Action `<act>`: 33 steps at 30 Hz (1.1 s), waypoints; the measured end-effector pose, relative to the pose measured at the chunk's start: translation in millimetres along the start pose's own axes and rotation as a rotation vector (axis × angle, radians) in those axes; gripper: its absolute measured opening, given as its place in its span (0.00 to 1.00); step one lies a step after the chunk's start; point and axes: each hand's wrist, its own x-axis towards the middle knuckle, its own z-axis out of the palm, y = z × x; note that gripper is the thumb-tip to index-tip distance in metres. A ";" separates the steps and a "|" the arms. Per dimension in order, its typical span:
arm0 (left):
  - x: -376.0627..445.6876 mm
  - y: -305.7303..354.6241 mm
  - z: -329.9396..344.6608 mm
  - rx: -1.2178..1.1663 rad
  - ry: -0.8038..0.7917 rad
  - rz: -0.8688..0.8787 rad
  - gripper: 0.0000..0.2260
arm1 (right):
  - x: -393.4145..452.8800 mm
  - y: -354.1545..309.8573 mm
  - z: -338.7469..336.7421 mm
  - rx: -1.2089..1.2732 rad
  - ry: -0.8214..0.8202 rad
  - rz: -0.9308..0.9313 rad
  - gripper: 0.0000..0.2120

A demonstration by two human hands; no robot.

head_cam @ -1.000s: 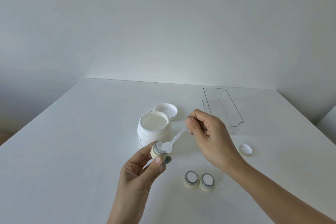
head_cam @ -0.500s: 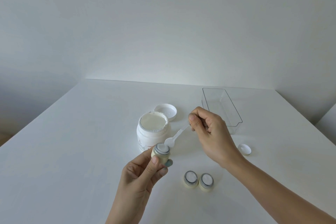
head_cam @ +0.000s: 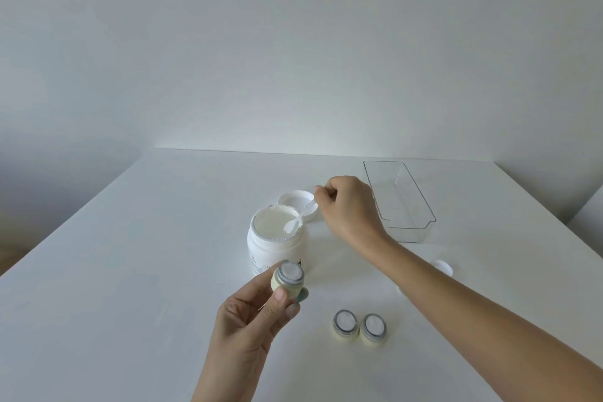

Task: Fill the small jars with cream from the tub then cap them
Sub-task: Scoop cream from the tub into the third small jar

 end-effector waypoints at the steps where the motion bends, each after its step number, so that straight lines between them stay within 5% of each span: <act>1: 0.1 0.2 -0.7 0.001 0.000 0.002 0.33 | 1.3 -1.7 0.1 -0.041 -0.003 -0.008 0.18; 12: 0.9 -0.1 2.0 -0.014 0.002 0.008 0.33 | 12.2 -12.5 -26.2 -0.203 0.026 -0.101 0.18; 18: 0.3 -0.7 1.5 0.000 0.000 0.019 0.33 | 6.7 -6.1 -39.0 -0.011 0.075 -0.140 0.18; 22: -1.4 -3.0 0.3 -0.033 0.006 0.026 0.17 | -11.3 -0.8 -47.8 0.104 0.058 -0.149 0.18; 33: -0.9 -4.3 4.3 -0.070 -0.001 0.032 0.20 | -54.2 10.3 -57.4 0.319 -0.170 -0.243 0.14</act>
